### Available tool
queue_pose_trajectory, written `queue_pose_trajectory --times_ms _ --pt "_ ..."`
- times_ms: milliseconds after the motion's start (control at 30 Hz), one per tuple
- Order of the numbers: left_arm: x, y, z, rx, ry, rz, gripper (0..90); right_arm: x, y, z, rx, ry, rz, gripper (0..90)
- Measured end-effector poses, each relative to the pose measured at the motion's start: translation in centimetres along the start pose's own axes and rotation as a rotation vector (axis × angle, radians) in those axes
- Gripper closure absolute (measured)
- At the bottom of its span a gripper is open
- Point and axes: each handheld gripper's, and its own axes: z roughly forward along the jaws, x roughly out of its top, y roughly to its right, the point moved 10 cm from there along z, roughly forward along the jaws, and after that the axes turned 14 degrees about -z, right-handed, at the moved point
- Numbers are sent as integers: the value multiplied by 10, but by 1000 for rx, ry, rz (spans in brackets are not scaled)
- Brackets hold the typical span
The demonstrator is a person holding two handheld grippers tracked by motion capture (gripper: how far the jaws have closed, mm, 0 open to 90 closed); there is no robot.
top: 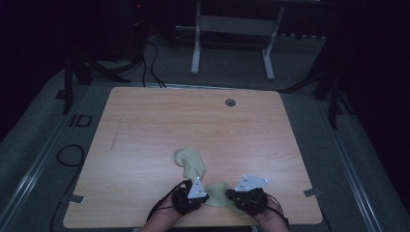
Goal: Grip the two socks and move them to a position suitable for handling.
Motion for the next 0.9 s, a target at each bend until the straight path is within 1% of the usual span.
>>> queue_pose_trajectory --times_ms 133,200,300,333,367,400,600,667,700,733,833,900 --pt "0 0 0 -5 -4 3 892 -7 19 -13 -31 15 52 847" --pt "0 -1 0 -8 -6 2 892 -14 30 -17 -38 21 89 847" --pt "0 -1 0 -10 -8 4 892 -23 38 -19 -43 17 110 846" --pt "0 -1 0 -10 -8 4 892 -23 38 -19 -43 17 110 846" --pt "0 -1 0 -13 -11 8 892 -26 41 -19 -43 14 120 846" --pt "0 -1 0 -13 -12 9 892 -33 46 -19 -44 11 146 846" --pt "0 -1 0 -16 -12 8 892 -51 51 -14 -36 -13 179 838" --pt "0 -1 0 -15 -13 11 893 -55 51 -12 -25 -24 192 814" --pt "0 -1 0 -15 -14 12 892 -57 52 -12 -26 -31 190 791" --pt "0 -1 0 -16 -14 11 892 -59 53 -12 -34 -39 189 777" --pt "0 -1 0 -17 -14 12 892 -62 60 -15 -62 -48 207 748" --pt "0 -1 0 -17 -15 11 892 -61 63 -20 -68 -32 218 750"
